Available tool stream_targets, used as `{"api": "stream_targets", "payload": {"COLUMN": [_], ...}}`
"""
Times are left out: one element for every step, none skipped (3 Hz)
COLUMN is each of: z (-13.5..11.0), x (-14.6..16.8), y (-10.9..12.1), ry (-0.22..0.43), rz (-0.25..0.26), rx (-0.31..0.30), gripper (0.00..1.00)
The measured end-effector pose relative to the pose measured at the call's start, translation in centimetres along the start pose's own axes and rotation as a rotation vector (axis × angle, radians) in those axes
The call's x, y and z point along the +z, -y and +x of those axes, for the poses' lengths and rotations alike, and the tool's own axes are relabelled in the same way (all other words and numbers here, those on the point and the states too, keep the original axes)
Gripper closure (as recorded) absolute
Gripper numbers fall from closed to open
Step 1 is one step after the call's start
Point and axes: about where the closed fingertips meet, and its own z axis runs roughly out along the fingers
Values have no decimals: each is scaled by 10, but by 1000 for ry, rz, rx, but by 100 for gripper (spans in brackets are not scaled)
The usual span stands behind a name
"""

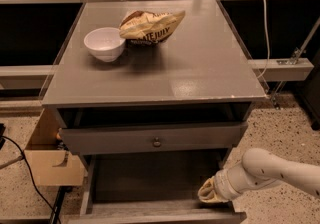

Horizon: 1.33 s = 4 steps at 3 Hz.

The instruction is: Open middle drawer

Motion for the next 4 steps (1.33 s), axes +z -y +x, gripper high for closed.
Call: {"api": "stream_targets", "payload": {"z": [0,0,0,0], "x": [0,0,0,0], "y": [0,0,0,0], "ry": [0,0,0,0], "rz": [0,0,-1,-1], "rx": [0,0,0,0], "gripper": [27,5,0,4]}}
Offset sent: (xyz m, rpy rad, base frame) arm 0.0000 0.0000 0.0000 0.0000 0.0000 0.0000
